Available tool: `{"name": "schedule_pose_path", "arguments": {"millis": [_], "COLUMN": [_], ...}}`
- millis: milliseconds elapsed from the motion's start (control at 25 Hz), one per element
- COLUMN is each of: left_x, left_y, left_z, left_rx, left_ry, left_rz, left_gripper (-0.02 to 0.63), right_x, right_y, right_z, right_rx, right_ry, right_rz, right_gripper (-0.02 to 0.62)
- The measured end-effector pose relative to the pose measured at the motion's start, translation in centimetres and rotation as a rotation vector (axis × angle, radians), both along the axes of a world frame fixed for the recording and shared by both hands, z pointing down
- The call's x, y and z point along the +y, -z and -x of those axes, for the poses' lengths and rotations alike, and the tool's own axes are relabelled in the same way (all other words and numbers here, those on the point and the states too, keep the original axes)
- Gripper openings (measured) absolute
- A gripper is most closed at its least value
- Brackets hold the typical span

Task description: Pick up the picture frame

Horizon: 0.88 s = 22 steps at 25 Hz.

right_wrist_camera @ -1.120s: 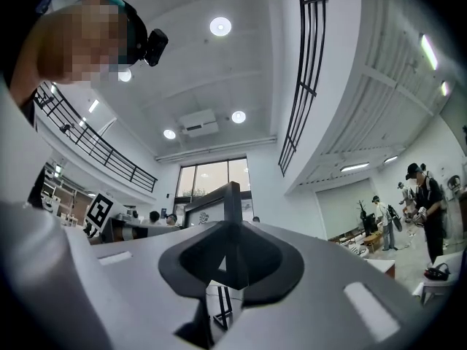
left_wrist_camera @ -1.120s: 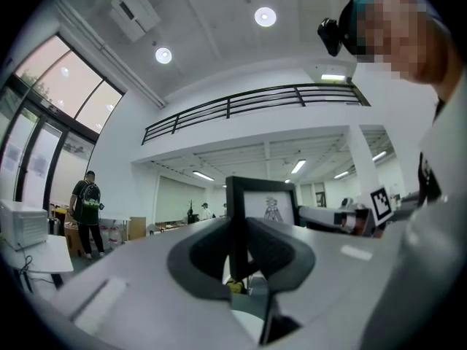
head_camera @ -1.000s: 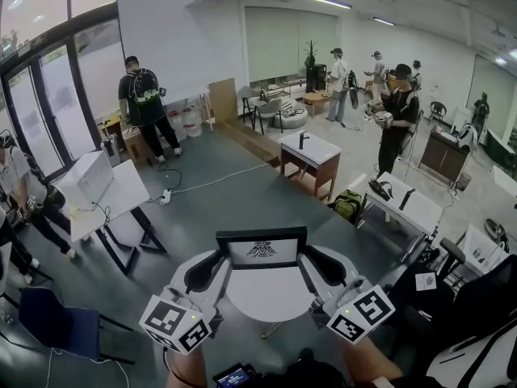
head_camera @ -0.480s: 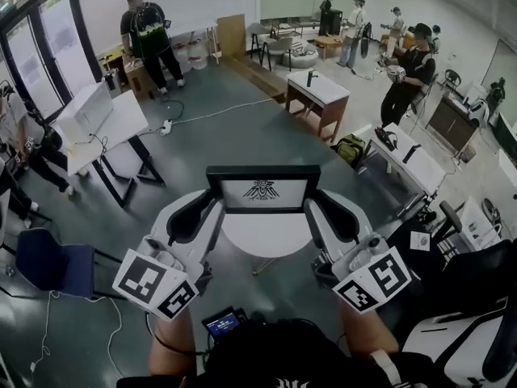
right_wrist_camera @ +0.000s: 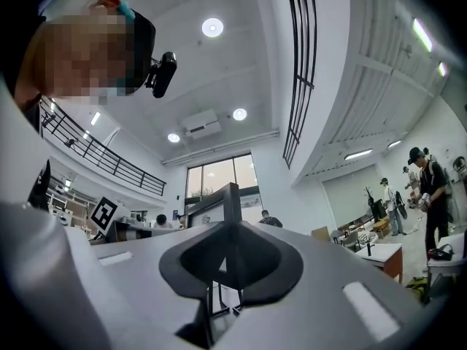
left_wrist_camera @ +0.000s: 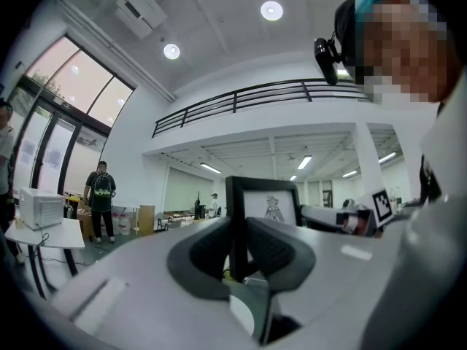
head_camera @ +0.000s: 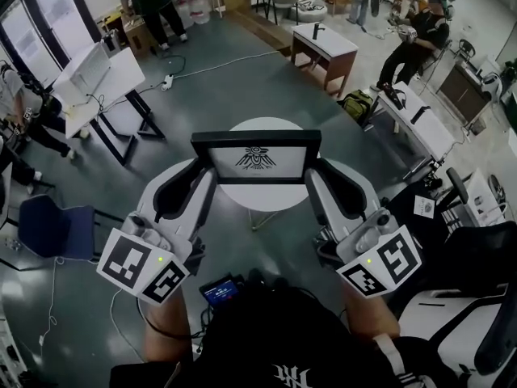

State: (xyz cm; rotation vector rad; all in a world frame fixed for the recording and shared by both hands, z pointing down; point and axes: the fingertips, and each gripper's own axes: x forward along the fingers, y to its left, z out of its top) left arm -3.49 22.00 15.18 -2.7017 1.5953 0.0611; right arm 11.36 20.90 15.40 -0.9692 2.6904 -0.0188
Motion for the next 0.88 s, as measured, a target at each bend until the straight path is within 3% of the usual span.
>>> {"name": "schedule_pose_path", "arguments": {"millis": [880], "left_x": [2.1], "left_y": [-2.3], "left_z": [-3.8], "left_rx": [0.017], "left_ry": [-0.007], "left_rz": [0.031], "left_gripper": [0.066], "right_x": [2.0], "right_y": [-2.0], "right_z": [-3.8], "right_rx": [0.026], "right_ry": [0.020], "right_rz": [0.027], "right_gripper": [0.046]}}
